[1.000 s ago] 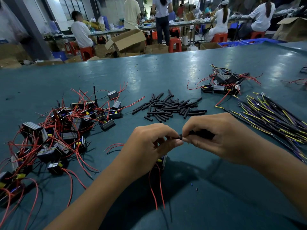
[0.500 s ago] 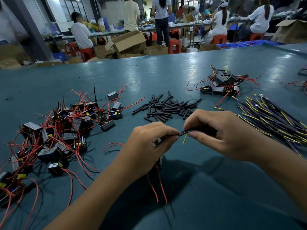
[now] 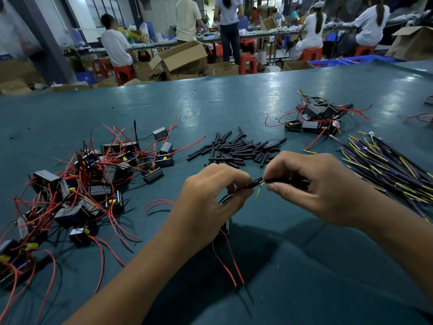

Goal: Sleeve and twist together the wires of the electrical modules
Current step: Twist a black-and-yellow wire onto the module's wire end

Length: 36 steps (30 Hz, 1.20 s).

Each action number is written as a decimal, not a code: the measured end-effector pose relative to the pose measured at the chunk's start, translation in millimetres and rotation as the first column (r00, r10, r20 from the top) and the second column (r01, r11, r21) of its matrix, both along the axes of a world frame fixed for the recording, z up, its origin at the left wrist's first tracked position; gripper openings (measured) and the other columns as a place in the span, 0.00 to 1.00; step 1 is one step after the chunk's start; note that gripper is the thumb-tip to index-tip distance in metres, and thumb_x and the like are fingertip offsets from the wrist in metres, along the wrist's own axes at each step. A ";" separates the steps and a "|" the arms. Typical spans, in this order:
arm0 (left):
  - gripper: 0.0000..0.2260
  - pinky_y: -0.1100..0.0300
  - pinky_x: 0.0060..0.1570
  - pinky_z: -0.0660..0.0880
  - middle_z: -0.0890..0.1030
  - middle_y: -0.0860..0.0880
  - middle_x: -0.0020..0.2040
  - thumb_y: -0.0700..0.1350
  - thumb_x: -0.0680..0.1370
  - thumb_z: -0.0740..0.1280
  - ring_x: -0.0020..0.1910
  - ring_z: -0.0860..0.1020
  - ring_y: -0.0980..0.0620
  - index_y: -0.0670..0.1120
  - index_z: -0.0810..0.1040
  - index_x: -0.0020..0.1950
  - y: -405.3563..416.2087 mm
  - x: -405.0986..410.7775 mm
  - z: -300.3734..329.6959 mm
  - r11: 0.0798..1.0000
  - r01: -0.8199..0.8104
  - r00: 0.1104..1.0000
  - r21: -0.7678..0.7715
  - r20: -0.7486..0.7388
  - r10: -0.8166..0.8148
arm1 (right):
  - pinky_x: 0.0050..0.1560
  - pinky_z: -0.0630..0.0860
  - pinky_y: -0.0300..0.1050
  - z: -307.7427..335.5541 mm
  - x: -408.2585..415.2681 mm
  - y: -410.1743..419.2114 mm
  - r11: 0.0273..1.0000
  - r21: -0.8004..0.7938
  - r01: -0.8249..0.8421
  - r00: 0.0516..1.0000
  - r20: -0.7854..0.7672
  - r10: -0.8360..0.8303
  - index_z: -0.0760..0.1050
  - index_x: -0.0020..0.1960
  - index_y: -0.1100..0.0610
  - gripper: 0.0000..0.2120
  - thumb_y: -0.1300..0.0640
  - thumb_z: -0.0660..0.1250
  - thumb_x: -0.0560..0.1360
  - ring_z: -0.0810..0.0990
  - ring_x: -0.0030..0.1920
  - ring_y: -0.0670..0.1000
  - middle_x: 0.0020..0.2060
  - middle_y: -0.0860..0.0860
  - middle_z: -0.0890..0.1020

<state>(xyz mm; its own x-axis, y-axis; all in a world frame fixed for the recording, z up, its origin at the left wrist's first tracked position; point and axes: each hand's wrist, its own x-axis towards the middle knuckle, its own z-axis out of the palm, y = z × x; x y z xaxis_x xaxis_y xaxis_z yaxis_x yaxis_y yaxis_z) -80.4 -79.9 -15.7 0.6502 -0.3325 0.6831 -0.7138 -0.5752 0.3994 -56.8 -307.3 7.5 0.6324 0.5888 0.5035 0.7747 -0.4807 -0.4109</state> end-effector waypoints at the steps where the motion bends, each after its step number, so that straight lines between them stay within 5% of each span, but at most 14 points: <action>1: 0.04 0.70 0.47 0.68 0.81 0.52 0.43 0.39 0.75 0.74 0.43 0.77 0.54 0.42 0.83 0.49 -0.3 -0.2 0.1 1.000 0.001 1.000 -0.006 -0.002 -0.001 | 0.38 0.66 0.25 0.2 -0.5 0.4 1.000 -0.001 0.001 1.000 0.012 -0.001 0.78 0.49 0.54 0.03 0.57 0.70 0.75 0.76 0.36 0.37 0.35 0.38 0.78; 5: 0.04 0.70 0.46 0.68 0.80 0.50 0.45 0.38 0.75 0.75 0.44 0.75 0.55 0.43 0.84 0.49 -2.6 -0.4 -0.5 1.000 -0.013 1.000 -0.025 -0.023 0.013 | 0.38 0.65 0.24 -1.0 -0.9 1.7 1.000 -0.016 0.000 0.999 0.034 0.000 0.79 0.49 0.56 0.03 0.57 0.70 0.76 0.75 0.36 0.34 0.36 0.36 0.78; 12: 0.09 0.71 0.47 0.67 0.81 0.52 0.46 0.43 0.75 0.75 0.45 0.77 0.54 0.44 0.83 0.53 -2.4 -1.4 2.0 0.998 -0.057 0.998 -0.003 -0.020 0.057 | 0.34 0.70 0.33 -1.0 -1.4 1.9 1.000 0.027 0.003 1.000 0.022 -0.004 0.79 0.50 0.54 0.05 0.54 0.70 0.75 0.77 0.33 0.44 0.36 0.39 0.80; 18: 0.12 0.69 0.47 0.71 0.83 0.56 0.45 0.55 0.79 0.65 0.48 0.79 0.60 0.50 0.83 0.52 7.4 2.3 5.1 0.997 0.050 0.876 -0.057 -0.476 -0.071 | 0.41 0.67 0.24 -1.0 -1.0 2.1 1.000 0.008 -0.003 0.999 0.047 0.003 0.79 0.49 0.57 0.04 0.57 0.69 0.75 0.76 0.39 0.35 0.38 0.39 0.79; 26: 0.06 0.70 0.44 0.68 0.81 0.62 0.41 0.57 0.75 0.69 0.41 0.77 0.64 0.56 0.81 0.45 6.5 2.1 4.3 0.994 0.025 0.892 -0.102 -0.447 -0.069 | 0.42 0.72 0.31 -0.7 -0.8 2.5 1.000 0.000 -0.023 0.999 0.035 0.023 0.79 0.49 0.56 0.03 0.59 0.71 0.76 0.79 0.40 0.43 0.38 0.43 0.81; 36: 0.07 0.74 0.44 0.68 0.82 0.56 0.40 0.52 0.78 0.70 0.44 0.79 0.60 0.50 0.83 0.48 5.7 -0.8 5.3 1.000 -0.002 0.908 -0.027 -0.420 -0.009 | 0.44 0.72 0.31 -3.5 0.2 5.5 1.000 -0.001 0.013 0.997 0.078 -0.013 0.79 0.49 0.58 0.03 0.61 0.71 0.76 0.78 0.41 0.43 0.39 0.45 0.81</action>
